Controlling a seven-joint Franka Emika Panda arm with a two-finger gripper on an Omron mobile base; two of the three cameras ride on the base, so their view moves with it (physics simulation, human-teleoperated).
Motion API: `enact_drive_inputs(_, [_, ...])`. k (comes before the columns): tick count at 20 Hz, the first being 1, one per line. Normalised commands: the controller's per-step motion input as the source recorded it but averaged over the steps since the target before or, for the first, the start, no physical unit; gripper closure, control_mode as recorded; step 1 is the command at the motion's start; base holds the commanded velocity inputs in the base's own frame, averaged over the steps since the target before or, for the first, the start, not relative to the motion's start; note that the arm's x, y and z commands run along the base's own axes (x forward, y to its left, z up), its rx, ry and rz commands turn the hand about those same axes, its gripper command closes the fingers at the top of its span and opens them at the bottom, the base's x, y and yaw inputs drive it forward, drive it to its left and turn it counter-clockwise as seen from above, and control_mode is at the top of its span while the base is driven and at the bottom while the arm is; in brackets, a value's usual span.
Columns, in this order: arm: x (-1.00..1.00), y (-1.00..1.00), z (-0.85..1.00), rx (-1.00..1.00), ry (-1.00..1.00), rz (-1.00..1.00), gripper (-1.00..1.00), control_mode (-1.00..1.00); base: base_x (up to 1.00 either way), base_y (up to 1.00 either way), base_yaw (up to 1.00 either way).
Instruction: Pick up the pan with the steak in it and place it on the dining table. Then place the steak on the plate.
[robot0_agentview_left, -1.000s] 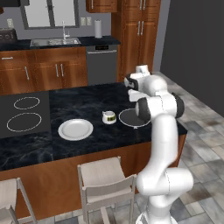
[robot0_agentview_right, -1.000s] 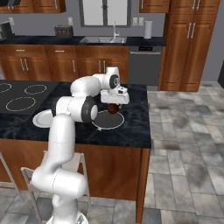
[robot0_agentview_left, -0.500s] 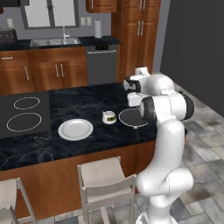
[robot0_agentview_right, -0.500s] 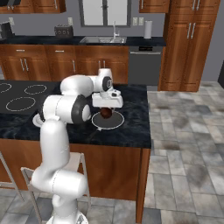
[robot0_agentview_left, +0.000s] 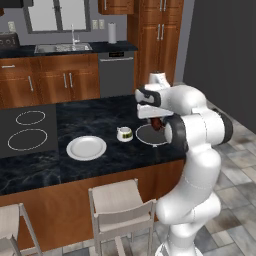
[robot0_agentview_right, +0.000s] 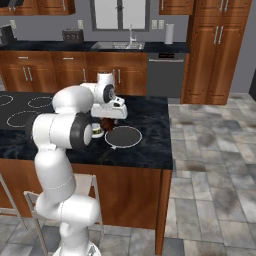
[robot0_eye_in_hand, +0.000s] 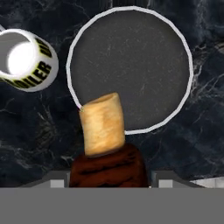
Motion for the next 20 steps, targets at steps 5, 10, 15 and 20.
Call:
enact_drive_inputs(5, [-0.25,0.63,0.33,0.10,-0.08,0.03,1.00,-1.00,0.00,0.00,0.00])
enact_drive_inputs(10, [-0.21,0.69,0.04,0.09,-0.08,0.05,1.00,-1.00,0.00,0.00,0.00])
enact_drive_inputs(15, [-0.05,0.77,0.00,0.07,-0.08,0.04,1.00,-1.00,0.00,0.00,0.00])
enact_drive_inputs(20, [0.00,0.84,0.00,0.04,-0.06,0.01,1.00,-1.00,0.00,0.00,0.00])
